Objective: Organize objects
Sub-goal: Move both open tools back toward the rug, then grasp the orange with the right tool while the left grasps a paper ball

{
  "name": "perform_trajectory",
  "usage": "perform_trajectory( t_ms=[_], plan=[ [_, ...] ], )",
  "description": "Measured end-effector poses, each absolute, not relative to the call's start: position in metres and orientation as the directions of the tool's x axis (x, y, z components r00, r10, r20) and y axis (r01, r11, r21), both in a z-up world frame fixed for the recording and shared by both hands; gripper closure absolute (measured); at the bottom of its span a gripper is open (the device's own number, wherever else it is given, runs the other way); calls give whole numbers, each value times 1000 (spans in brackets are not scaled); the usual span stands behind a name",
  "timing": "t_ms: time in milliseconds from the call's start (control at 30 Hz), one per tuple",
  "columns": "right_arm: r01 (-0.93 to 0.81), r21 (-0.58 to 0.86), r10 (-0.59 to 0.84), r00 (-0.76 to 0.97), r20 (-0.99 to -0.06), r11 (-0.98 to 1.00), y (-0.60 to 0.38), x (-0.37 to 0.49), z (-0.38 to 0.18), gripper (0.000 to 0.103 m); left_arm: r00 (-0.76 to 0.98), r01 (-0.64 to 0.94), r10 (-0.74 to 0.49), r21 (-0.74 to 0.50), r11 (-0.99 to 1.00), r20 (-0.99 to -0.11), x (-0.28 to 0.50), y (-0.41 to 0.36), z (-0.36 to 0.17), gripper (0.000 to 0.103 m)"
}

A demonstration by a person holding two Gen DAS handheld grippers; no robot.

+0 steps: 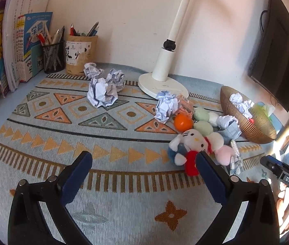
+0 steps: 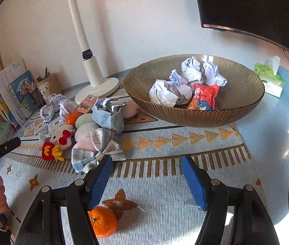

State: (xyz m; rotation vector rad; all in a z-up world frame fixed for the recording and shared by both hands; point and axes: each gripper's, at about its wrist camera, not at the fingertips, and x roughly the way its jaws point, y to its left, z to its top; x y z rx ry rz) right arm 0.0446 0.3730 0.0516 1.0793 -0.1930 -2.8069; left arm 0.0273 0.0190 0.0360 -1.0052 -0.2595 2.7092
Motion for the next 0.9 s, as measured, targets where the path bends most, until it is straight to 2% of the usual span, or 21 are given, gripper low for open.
perform_trajectory(
  t_ms=[133, 300, 400, 500, 533, 600, 633, 667, 700, 733, 900],
  plan=[
    [148, 219, -258, -706, -659, -964, 364, 67, 55, 35, -645, -287, 427, -317, -904, -634, -22, 36, 53, 2],
    [221, 173, -279, -668, -690, -960, 342, 91, 44, 33, -569, -272, 463, -375, -886, -680, -86, 49, 32, 4],
    [193, 174, -259, -645, -719, -966, 339, 93, 30, 33, -525, -237, 495, -440, -866, -693, -112, 54, 16, 5],
    [181, 182, -257, -637, -727, -966, 338, 88, 22, 35, -508, -231, 490, -435, -870, -709, -120, 63, 5, 11],
    [193, 177, -261, -632, -730, -965, 336, 87, 21, 38, -504, -235, 485, -427, -873, -714, -121, 67, 3, 19],
    [230, 169, -279, -633, -722, -958, 329, 88, 23, 51, -495, -237, 478, -417, -878, -725, -121, 72, -2, 32],
    [243, 155, -278, -637, -719, -958, 325, 90, 24, 53, -488, -238, 486, -425, -873, -725, -122, 72, -4, 42],
    [252, 133, -269, -644, -716, -959, 321, 91, 24, 59, -485, -239, 492, -431, -870, -723, -122, 73, -6, 52],
    [252, 108, -252, -653, -715, -962, 318, 91, 24, 66, -492, -246, 503, -441, -863, -711, -121, 72, -5, 58],
    [254, 96, -244, -658, -712, -963, 315, 91, 24, 66, -503, -248, 502, -438, -864, -704, -121, 71, -3, 64],
    [260, 119, -269, -675, -687, -958, 309, 90, 36, 66, -546, -277, 485, -399, -874, -684, -103, 66, 15, 67]
  ],
)
